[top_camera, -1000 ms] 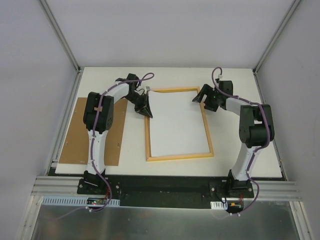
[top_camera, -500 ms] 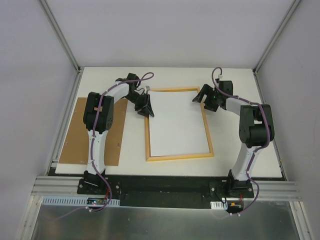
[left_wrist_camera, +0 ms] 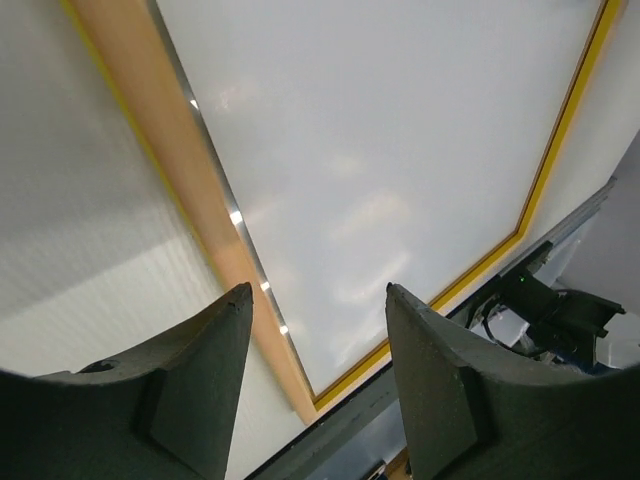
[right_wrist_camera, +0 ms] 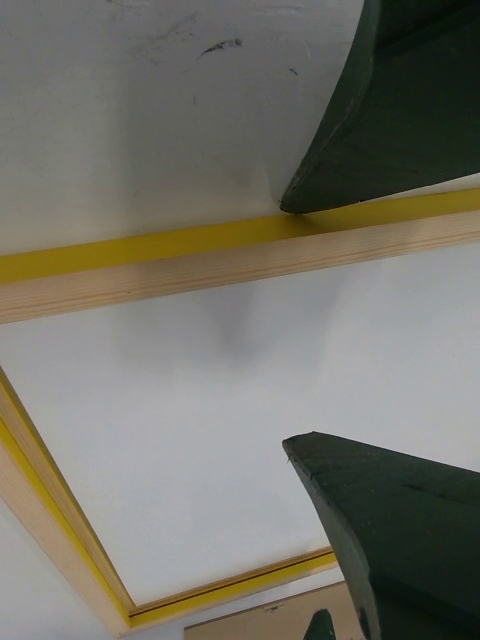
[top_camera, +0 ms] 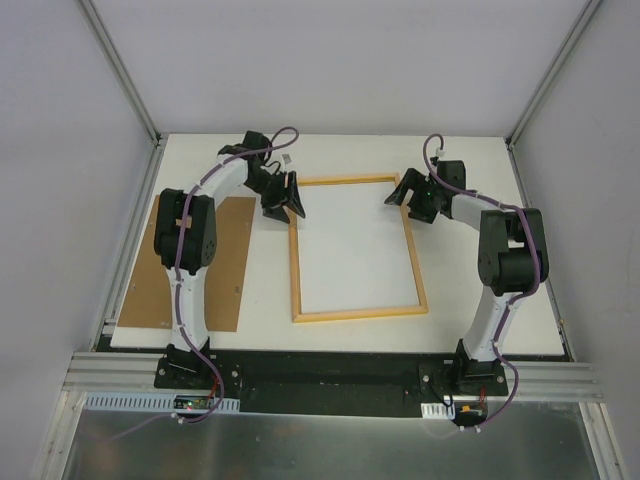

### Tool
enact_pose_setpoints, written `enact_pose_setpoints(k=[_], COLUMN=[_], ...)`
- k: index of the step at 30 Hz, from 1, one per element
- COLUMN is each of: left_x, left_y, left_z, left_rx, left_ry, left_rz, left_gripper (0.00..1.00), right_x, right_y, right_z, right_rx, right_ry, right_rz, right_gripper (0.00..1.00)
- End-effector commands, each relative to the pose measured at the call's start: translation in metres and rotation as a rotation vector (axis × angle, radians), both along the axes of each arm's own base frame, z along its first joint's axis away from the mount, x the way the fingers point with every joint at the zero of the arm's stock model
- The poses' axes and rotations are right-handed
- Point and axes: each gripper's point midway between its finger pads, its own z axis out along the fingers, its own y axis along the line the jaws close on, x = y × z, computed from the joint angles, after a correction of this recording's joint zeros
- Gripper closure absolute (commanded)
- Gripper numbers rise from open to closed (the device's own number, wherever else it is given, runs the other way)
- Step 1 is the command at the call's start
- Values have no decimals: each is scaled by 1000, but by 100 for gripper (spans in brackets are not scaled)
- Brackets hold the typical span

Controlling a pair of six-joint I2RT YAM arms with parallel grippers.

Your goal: Put the photo into the frame

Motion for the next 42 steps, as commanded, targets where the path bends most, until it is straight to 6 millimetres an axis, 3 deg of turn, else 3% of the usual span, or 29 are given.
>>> enact_pose_setpoints(k=[1,4,8,15,21,27,42], left_x=[5,-2,-18,-28,-28,-25,-19], left_y=[26,43,65,87,72,47,-20], left_z=[47,46,24,-16,-43,-61,-64], left_rx=[70,169,323,466,477,459,394], left_ry=[-114,-119,-92,-31,-2,21,8], left_rz=[81,157,248,364,348,336,266], left_gripper=[45,44,51,81,90,92,92], right_x=[-6,-9,-21,-50,-73,-89,-113], right_y=[-6,-17,-33,-47,-49,-45,-48], right_z=[-3,5,18,37,51,71,83], right_rx=[-66,-118,-204,-302,-305,-286,-286], right_ry=[53,52,88,85,58,10,-21], right_rz=[-6,-36,-74,-118,-122,-115,-103], right_gripper=[7,7,7,9,9,9,9])
